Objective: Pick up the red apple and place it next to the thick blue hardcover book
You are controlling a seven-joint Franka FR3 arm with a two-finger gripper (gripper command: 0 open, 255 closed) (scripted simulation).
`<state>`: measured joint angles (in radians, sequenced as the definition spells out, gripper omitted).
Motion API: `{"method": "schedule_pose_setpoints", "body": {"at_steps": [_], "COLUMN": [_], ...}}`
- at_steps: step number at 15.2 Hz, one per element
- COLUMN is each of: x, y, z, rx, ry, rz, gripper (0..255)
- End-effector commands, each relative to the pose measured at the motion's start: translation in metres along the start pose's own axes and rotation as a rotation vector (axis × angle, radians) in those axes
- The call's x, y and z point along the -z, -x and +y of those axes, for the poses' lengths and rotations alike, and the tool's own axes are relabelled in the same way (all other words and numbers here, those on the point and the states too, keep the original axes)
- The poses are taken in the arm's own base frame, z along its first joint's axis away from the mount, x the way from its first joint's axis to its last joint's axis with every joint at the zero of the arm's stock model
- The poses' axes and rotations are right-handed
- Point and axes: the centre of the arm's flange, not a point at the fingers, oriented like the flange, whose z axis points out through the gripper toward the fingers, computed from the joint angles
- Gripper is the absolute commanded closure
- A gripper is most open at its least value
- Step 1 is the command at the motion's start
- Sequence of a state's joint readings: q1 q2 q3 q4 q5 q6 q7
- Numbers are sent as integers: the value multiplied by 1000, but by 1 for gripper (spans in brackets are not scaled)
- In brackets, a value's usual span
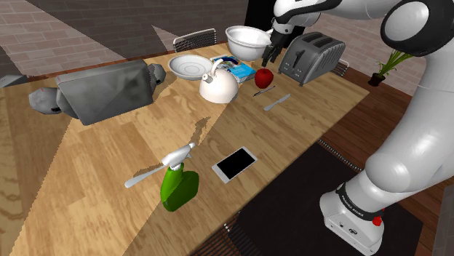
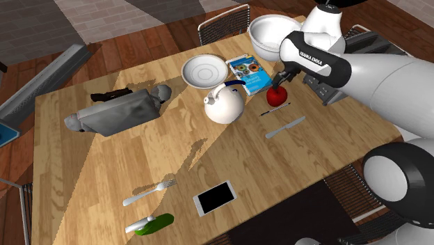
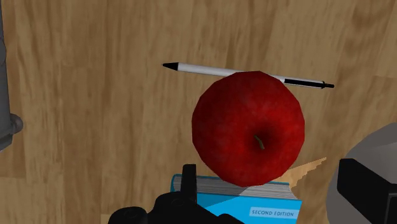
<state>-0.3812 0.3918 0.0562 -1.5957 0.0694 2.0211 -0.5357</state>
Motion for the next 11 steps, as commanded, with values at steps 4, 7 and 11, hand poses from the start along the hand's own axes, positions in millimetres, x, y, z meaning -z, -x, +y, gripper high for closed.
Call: {"method": "schedule_pose_setpoints", "body": {"at_steps": [4,7,11], "x": [44,44,44], "y": [0,0,0], "z": [-1,-1,-1], "rx": [0,0,0], "ry": [0,0,0], "rz": [0,0,0], "gripper": [0,0,0]}}
